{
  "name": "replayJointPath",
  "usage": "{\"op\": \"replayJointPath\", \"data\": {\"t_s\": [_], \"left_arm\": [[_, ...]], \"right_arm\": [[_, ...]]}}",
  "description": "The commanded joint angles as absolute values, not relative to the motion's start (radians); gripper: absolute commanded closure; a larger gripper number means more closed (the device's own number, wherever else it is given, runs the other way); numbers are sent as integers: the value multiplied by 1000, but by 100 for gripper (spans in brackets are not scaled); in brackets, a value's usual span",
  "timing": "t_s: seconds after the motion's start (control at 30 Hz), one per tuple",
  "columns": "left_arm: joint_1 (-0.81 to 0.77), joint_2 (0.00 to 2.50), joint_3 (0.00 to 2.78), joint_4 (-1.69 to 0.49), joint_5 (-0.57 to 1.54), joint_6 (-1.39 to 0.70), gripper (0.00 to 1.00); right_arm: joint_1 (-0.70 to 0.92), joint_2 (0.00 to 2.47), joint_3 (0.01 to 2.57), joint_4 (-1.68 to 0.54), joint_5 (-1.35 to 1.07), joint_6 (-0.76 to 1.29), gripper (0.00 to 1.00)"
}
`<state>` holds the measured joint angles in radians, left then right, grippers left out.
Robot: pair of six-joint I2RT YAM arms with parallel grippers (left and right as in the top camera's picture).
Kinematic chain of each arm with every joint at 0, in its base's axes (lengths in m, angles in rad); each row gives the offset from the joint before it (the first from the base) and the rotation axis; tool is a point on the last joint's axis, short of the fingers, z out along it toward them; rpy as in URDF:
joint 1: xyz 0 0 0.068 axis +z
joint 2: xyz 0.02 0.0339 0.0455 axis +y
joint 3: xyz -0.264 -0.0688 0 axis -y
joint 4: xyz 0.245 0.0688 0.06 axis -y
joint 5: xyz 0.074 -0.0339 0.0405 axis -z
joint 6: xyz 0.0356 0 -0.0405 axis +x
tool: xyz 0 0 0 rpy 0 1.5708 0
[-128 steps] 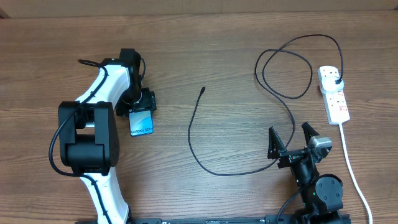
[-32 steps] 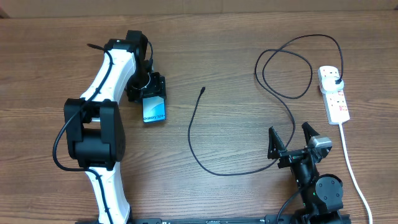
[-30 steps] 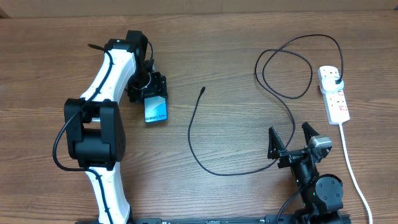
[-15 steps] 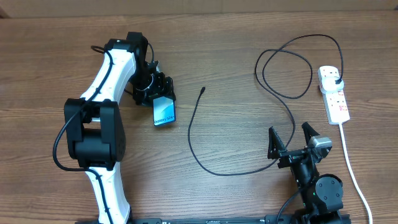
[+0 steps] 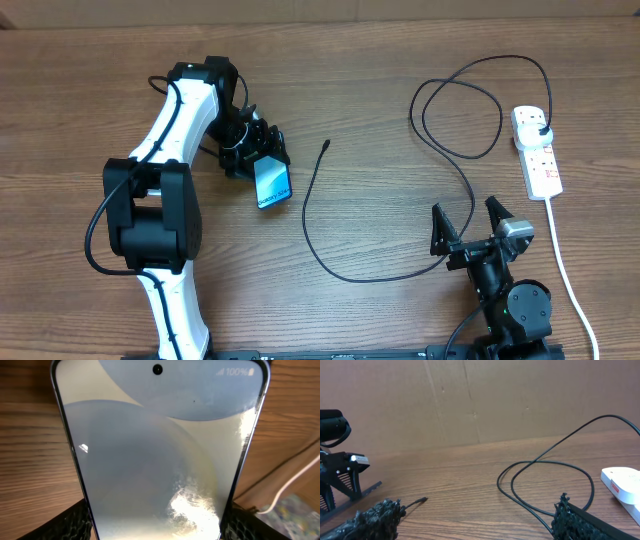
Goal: Plug charger to phone and switch on socket
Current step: 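Lift the phone with the left gripper and tilt it upright, then carry the phone rightward toward the cable end, bottom edge facing right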
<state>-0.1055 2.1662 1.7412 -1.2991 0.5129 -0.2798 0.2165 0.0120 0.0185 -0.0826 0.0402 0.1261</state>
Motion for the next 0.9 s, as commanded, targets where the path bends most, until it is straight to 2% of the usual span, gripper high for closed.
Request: {"op": "replayJointPath", "data": {"t_s": [0.0, 0.87], "left_arm": [[-118, 2171, 1772, -1312, 638, -293, 38], [-118, 2171, 1772, -1391, 867, -329, 46]], "right_arm": [[212, 3, 8, -79, 39, 119, 0], [212, 3, 8, -79, 39, 119, 0]]}}
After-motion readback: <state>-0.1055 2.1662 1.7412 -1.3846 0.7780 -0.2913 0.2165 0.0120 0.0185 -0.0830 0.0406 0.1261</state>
